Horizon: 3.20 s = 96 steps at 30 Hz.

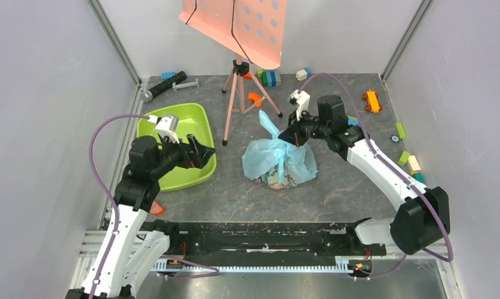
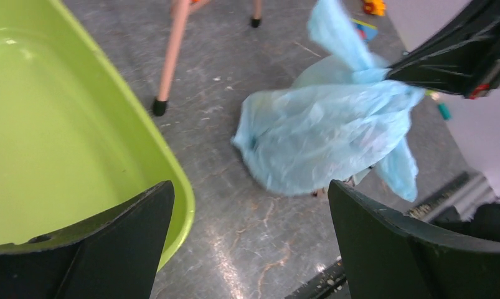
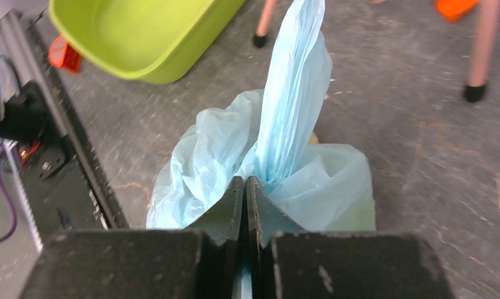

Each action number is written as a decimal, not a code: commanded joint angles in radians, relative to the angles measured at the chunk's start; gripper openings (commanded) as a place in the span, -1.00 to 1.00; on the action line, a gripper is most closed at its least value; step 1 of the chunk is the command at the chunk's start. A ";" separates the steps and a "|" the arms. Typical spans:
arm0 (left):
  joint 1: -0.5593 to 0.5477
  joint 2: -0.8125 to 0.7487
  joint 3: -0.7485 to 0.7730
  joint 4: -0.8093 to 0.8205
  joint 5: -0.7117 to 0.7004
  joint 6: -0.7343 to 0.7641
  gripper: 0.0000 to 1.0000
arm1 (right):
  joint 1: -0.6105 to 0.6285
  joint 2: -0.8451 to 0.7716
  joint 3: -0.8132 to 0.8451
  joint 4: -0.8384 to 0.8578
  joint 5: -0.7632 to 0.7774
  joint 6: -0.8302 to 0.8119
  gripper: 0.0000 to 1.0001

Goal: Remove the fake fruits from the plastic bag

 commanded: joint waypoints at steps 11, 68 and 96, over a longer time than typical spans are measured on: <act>-0.395 0.060 0.082 0.090 -0.076 0.072 0.99 | 0.060 -0.148 -0.137 0.135 0.238 0.075 0.96; -0.838 0.815 0.290 0.347 -0.668 0.432 0.76 | 0.039 -0.235 -0.367 0.239 0.158 0.184 -0.80; -0.798 0.448 -0.027 0.504 -0.774 0.210 -0.90 | -0.196 -0.469 -0.521 0.259 0.395 0.430 -1.00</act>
